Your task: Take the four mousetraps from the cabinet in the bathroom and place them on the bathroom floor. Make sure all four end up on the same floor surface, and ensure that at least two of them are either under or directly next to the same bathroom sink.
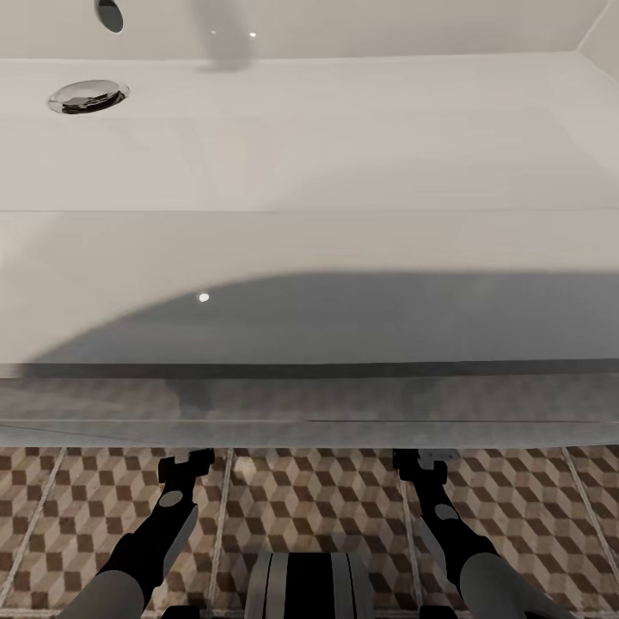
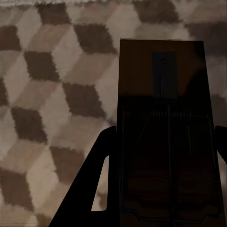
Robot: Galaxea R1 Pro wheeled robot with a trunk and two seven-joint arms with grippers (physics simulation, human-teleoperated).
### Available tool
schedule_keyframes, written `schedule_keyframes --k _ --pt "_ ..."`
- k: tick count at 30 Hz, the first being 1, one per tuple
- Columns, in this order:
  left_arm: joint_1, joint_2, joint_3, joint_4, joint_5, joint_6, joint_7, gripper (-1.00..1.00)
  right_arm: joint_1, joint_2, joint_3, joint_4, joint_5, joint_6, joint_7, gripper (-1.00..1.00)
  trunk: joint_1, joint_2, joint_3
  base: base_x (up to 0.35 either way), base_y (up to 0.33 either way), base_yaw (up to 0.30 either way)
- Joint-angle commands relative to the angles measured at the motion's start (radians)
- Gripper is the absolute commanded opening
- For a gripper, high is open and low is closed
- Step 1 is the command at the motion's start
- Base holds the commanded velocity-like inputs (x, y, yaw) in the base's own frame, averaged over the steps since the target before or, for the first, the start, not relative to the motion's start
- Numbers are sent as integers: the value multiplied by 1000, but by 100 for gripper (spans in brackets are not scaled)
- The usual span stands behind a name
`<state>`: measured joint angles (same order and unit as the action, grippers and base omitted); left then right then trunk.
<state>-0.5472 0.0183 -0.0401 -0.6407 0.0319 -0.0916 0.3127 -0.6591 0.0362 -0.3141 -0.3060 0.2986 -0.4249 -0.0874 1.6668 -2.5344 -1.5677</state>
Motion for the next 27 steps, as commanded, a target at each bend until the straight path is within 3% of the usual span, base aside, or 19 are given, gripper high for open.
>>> schedule_keyframes --k 1,27 --pt "0 1 -4 1 2 -2 7 -100 0 1 -5 1 8 -3 -2 -100 0 0 0 0 0 0" --pt "0 -5 -4 0 -3 -11 11 -100 -1 1 -6 -30 5 -3 -2 -100 0 0 0 0 0 0"
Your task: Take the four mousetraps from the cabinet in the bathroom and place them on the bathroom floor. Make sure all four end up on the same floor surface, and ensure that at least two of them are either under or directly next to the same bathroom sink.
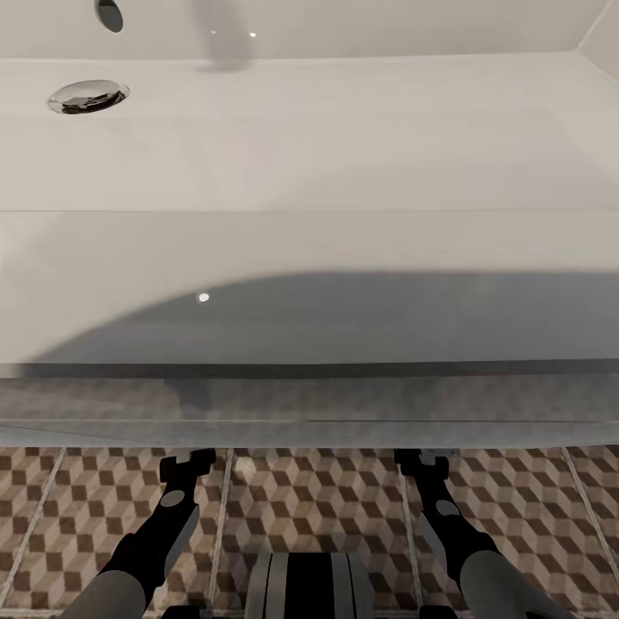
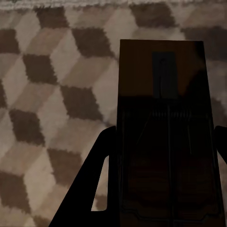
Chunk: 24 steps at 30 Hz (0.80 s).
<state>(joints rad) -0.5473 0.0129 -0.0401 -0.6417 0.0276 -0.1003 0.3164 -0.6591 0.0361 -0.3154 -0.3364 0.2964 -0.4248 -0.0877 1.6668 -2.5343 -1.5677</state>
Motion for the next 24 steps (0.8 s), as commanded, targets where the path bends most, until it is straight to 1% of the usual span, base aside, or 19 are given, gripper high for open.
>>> schedule_keyframes --k 1,24 --pt "0 1 -4 1 1 -2 7 -100 -1 0 -5 1 7 -3 -1 -100 0 0 0 0 0 0" --pt "0 -4 -6 -1 6 -4 10 -100 -1 1 -4 3 7 -3 -1 -100 0 0 0 0 0 0"
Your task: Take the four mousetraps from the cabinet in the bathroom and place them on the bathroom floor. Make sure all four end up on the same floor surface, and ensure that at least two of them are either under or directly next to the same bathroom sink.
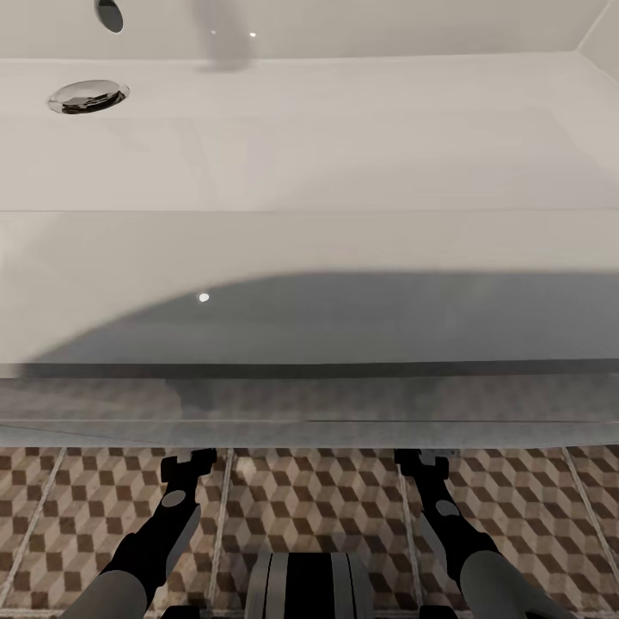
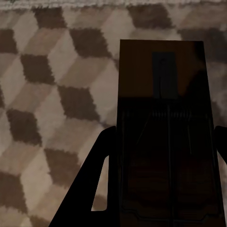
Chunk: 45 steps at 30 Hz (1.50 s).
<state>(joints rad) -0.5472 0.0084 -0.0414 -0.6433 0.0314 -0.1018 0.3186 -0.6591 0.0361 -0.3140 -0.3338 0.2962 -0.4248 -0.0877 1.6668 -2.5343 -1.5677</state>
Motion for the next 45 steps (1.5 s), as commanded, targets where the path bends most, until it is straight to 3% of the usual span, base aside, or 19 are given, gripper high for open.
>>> schedule_keyframes --k 1,45 --pt "0 1 -5 1 2 -2 7 -100 -1 1 -5 1 8 -3 -1 -100 0 0 0 0 0 0" --pt "0 0 -6 -12 3 -4 3 -100 -1 1 -5 1 8 -3 -1 -100 0 0 0 0 0 0"
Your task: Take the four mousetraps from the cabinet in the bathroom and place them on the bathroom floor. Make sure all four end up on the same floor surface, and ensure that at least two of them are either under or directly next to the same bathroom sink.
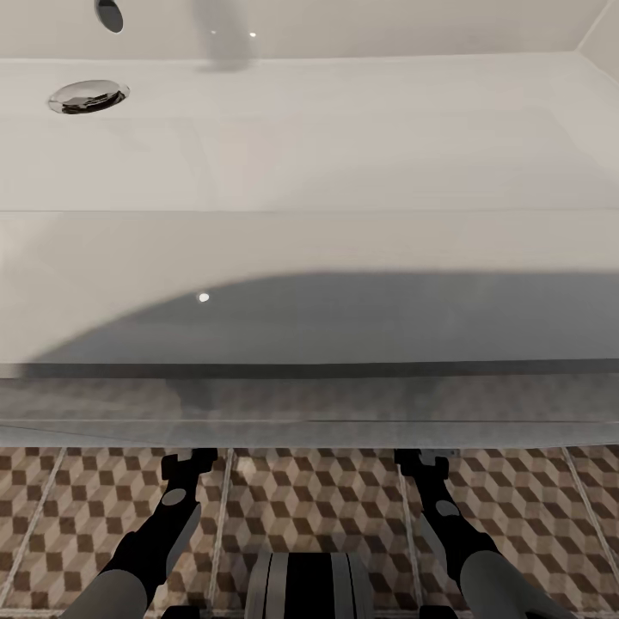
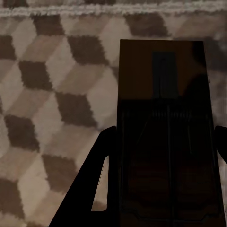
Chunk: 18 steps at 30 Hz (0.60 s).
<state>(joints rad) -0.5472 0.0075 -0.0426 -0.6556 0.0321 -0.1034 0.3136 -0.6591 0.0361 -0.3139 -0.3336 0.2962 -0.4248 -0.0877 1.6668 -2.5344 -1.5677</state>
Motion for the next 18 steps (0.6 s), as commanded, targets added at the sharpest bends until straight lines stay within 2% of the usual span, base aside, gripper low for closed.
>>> schedule_keyframes --k 1,18 --pt "0 1 -5 1 2 -3 10 -100 -1 0 -5 1 8 -3 -1 -100 0 0 0 0 0 0" --pt "0 0 -4 2 1 -1 16 -100 -1 0 -5 -1 8 -3 -1 -100 0 0 0 0 0 0"
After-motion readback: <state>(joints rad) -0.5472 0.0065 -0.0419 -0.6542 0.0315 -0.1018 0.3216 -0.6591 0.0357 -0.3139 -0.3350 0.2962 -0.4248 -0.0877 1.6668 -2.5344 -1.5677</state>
